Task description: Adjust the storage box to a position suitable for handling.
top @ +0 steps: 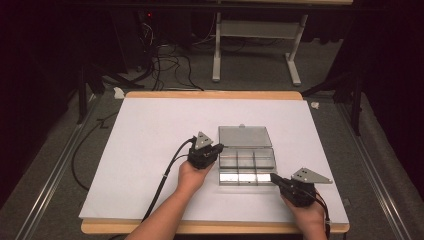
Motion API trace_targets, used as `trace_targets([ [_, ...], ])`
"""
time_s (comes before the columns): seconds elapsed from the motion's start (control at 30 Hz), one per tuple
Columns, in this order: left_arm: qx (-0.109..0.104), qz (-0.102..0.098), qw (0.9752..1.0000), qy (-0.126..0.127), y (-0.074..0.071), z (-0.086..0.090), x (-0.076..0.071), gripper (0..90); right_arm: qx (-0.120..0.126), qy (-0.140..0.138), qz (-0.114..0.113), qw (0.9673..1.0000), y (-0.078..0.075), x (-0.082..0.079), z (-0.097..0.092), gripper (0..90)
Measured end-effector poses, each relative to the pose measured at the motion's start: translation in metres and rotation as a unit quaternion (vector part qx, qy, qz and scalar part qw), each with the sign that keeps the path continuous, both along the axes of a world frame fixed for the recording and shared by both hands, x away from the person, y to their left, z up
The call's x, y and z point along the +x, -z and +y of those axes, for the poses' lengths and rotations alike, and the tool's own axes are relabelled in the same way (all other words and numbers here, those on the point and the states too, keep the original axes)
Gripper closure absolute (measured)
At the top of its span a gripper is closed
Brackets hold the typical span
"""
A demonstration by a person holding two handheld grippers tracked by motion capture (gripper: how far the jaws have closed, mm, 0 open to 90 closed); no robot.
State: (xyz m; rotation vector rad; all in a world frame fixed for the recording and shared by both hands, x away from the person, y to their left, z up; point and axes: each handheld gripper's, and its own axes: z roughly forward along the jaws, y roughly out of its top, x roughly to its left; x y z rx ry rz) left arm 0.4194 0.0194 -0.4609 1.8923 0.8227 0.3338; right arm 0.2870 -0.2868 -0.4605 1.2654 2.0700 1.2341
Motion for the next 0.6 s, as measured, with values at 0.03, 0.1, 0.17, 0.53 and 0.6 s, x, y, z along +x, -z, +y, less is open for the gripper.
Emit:
trace_targets([
  [0.03,-0.003,-0.002,1.0,-0.002,-0.002,0.001,-0.001,81.5,-0.007,0.005,-0.001,1.0,-0.001,0.0,0.001,89.4],
  [0.1,-0.005,-0.008,0.9999,-0.003,-0.006,0.006,-0.005,80.9,-0.009,0.011,-0.01,0.9998,-0.002,0.0,0.002,88.0],
  [0.17,-0.005,-0.012,0.9999,-0.003,-0.01,0.011,-0.008,79.3,-0.005,0.016,-0.017,0.9997,-0.004,-0.001,-0.001,87.3],
  [0.53,0.035,-0.003,0.9993,-0.013,0.001,0.056,-0.032,68.4,0.007,0.045,-0.028,0.9986,-0.01,-0.003,-0.018,84.7],
  [0.6,0.048,-0.002,0.9987,-0.016,0.003,0.067,-0.038,66.0,0.009,0.051,-0.026,0.9983,-0.009,-0.003,-0.02,84.6],
])
